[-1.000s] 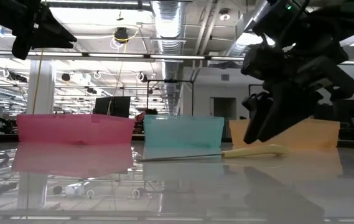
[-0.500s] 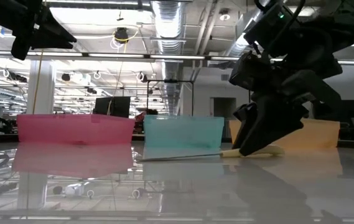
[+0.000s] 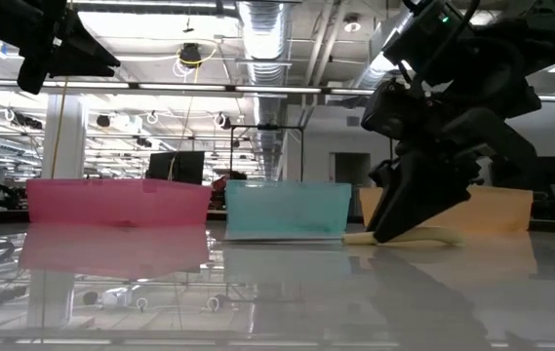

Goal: Sort silverware by color (type)
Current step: Put the yellow knife into the orange bin

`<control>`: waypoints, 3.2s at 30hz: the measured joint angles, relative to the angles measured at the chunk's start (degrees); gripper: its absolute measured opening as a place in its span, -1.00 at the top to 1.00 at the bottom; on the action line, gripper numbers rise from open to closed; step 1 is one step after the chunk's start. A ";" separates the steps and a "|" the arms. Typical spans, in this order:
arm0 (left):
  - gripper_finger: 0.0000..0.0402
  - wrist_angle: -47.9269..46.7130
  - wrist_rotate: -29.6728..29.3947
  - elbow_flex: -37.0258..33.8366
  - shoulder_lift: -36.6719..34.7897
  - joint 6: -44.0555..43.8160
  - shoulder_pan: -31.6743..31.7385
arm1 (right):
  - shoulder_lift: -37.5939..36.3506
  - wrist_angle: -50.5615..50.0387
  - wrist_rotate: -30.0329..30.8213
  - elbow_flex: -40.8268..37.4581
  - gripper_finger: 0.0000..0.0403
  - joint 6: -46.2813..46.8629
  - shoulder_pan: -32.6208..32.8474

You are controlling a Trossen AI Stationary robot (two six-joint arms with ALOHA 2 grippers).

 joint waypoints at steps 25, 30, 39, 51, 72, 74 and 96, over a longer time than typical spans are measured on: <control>0.58 0.04 0.44 0.00 -0.01 -0.02 0.00 | 0.33 -1.19 1.29 5.76 0.66 7.18 -0.12; 0.58 0.04 0.42 0.00 0.01 -0.02 0.00 | 0.28 -1.40 1.33 7.43 0.66 7.15 -0.27; 0.58 0.04 0.47 0.00 0.01 -0.02 0.00 | -3.77 -3.71 1.30 8.20 0.66 6.41 -2.04; 0.58 0.02 0.90 0.00 -0.01 -0.02 0.00 | -19.62 -10.86 6.25 8.22 0.66 1.10 -8.26; 0.58 -0.11 0.41 0.00 0.01 -0.02 0.00 | -38.01 -21.92 20.14 8.22 0.66 1.90 -22.71; 0.58 -0.05 0.37 0.00 0.01 -0.02 0.00 | -38.74 -23.77 22.35 8.22 0.66 3.02 -23.36; 0.58 -0.20 0.39 0.00 0.01 0.98 0.00 | -38.99 -39.60 28.22 6.45 0.66 13.84 -25.64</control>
